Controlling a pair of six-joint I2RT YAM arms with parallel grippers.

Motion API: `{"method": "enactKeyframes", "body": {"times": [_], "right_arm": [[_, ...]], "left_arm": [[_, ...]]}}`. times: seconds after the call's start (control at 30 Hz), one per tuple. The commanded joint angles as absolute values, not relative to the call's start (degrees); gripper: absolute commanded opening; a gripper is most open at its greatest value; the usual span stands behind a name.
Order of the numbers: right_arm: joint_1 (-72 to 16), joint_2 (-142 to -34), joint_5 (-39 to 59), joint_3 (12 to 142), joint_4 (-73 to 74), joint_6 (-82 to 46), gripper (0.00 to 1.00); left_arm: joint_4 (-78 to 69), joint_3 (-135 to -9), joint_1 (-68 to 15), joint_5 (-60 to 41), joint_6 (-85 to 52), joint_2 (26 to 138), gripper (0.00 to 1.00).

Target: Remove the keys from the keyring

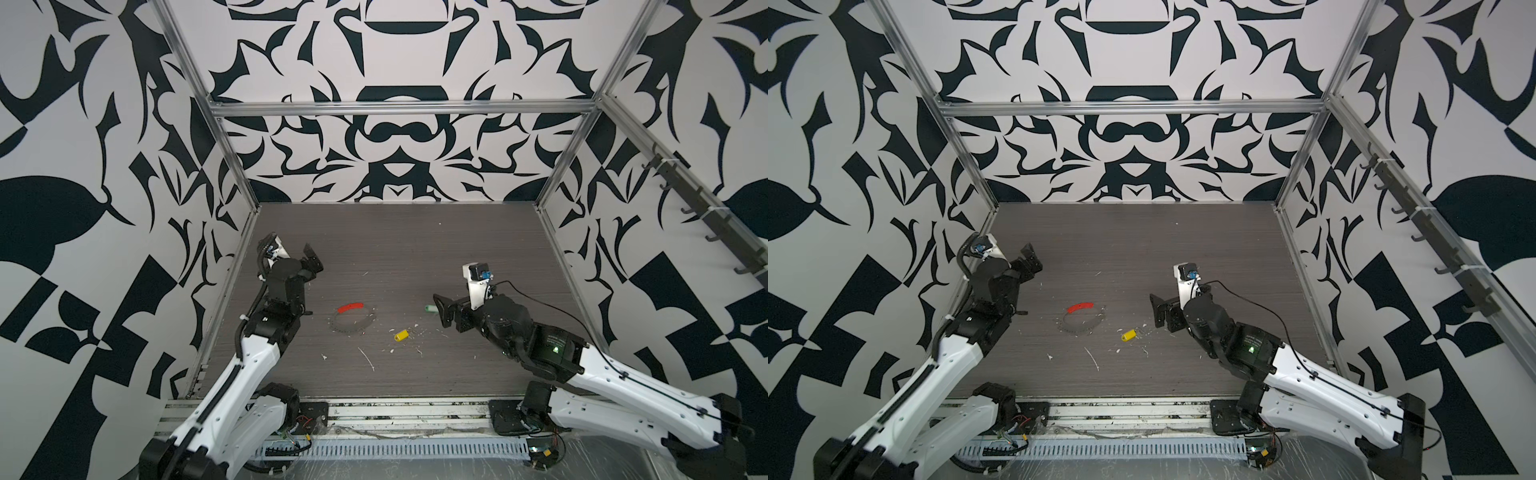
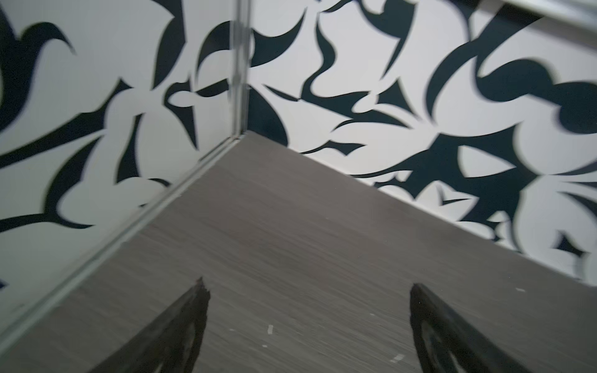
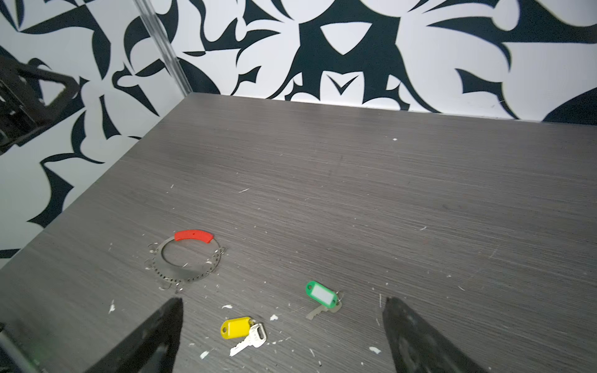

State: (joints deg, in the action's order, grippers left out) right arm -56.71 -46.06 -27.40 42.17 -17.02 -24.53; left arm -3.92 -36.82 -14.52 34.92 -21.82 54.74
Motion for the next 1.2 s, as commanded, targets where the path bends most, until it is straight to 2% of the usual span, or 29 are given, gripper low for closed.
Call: {"method": "enactKeyframes", "body": {"times": [0.0,0.1,0.37,0.53,0.67,0.73,0.8,0.93,1.0,1.17], "right_arm": [[-56.65,-44.16,-36.12,41.89,-18.63,-26.00,0.99],[-56.61,-42.28,-39.12,40.93,-18.51,-26.07,0.99],[-56.56,-38.99,-41.92,40.43,-20.57,-24.99,0.99],[-56.34,-37.07,-45.74,39.29,-21.91,-24.58,0.99],[-55.68,-34.11,-45.05,35.73,-15.16,-19.58,0.99],[-55.18,-33.53,-46.67,34.78,-12.59,-17.35,0.99],[-54.11,-33.59,-47.84,34.31,-10.46,-14.76,0.99],[-48.42,-36.19,-48.58,33.28,-5.47,-10.85,0.99],[-43.24,-38.73,-45.72,32.51,-2.28,-10.01,0.99],[-30.47,-47.07,-37.83,30.01,8.77,-7.98,0.99]], "left_arm": [[-8.76,-35.14,-10.06,43.31,-15.82,60.23,0.99],[-13.19,-33.12,-7.08,45.16,-14.55,65.76,0.99],[-39.68,-23.40,-2.30,33.69,-10.24,79.88,1.00],[-41.62,-24.40,-1.78,30.28,-7.94,82.76,1.00],[-57.60,-19.09,-1.42,26.57,-5.49,87.22,0.99],[-51.67,-21.01,-1.26,24.25,-6.43,87.79,0.99],[-59.09,-19.71,-0.01,23.34,-5.90,90.83,0.99],[-54.12,-20.75,0.52,22.25,-7.52,89.22,0.99],[-57.98,-19.99,0.48,22.50,-6.50,90.42,0.99],[-57.02,-20.05,0.53,22.53,-7.07,89.98,0.99]]}}
